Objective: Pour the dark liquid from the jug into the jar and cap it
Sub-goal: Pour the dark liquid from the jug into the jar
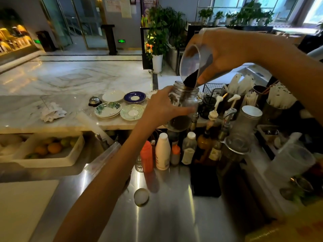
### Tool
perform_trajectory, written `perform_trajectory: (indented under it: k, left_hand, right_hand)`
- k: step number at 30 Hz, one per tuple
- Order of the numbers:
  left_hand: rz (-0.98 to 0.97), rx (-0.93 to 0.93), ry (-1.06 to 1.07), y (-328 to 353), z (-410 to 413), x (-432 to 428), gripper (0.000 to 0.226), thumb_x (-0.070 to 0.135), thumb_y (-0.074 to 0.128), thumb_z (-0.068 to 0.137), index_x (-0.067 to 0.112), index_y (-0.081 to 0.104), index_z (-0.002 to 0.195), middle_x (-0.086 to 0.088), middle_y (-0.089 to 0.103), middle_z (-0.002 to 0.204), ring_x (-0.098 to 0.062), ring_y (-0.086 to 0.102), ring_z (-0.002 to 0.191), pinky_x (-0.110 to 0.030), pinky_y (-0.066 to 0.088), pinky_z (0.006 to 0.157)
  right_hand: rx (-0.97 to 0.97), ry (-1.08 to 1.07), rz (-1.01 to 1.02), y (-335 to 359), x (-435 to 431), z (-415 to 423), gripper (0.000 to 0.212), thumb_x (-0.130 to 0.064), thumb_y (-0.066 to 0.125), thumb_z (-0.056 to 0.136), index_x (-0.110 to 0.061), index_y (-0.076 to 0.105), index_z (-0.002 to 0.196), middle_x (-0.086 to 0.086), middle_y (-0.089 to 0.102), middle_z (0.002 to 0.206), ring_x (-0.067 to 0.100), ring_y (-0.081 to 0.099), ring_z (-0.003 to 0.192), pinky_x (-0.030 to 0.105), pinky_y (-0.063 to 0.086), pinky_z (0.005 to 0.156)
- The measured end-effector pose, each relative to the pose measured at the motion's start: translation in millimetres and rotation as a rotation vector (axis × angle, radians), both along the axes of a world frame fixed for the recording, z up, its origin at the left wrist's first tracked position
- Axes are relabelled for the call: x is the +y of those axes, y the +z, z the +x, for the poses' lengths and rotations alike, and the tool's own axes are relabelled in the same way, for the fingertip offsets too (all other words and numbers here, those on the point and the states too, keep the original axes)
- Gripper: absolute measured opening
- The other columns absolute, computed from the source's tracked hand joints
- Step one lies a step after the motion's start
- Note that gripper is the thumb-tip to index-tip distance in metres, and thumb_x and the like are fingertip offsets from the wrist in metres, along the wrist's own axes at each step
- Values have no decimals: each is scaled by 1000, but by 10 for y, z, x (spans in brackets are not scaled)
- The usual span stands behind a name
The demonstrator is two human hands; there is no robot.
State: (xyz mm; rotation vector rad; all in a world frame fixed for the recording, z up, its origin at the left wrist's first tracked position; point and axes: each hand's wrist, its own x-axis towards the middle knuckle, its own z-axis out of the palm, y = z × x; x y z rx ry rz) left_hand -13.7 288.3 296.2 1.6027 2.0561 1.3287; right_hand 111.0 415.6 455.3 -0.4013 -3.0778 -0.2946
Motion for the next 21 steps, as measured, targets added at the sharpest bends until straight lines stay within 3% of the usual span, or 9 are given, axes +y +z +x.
perform_trajectory:
  k: [7,11,21]
  left_hand:
    - [-16,-10,2,6,34,22,69,50,86,62,22,59,119,9,66,102,-3,61,86,-21,49,75]
    - [-24,-10,1,8,43,27,74,50,86,63,20,58,124,3,69,112,-14,64,98,-32,54,87]
    - [-12,-40,-6,17,35,29,73,46,87,63,20,57,124,2,69,113,-16,64,101,-40,56,91]
  right_hand:
    - [36,7,-48,-47,-5,50,79,-69,73,52,-32,60,120,2,67,106,29,65,92,46,54,79]
    - [43,10,-34,-45,5,15,83,-67,75,52,-26,60,122,8,66,109,34,63,95,49,53,82]
    - [61,11,-27,-39,36,-32,86,-68,75,50,-27,58,123,8,65,110,34,62,96,50,52,83]
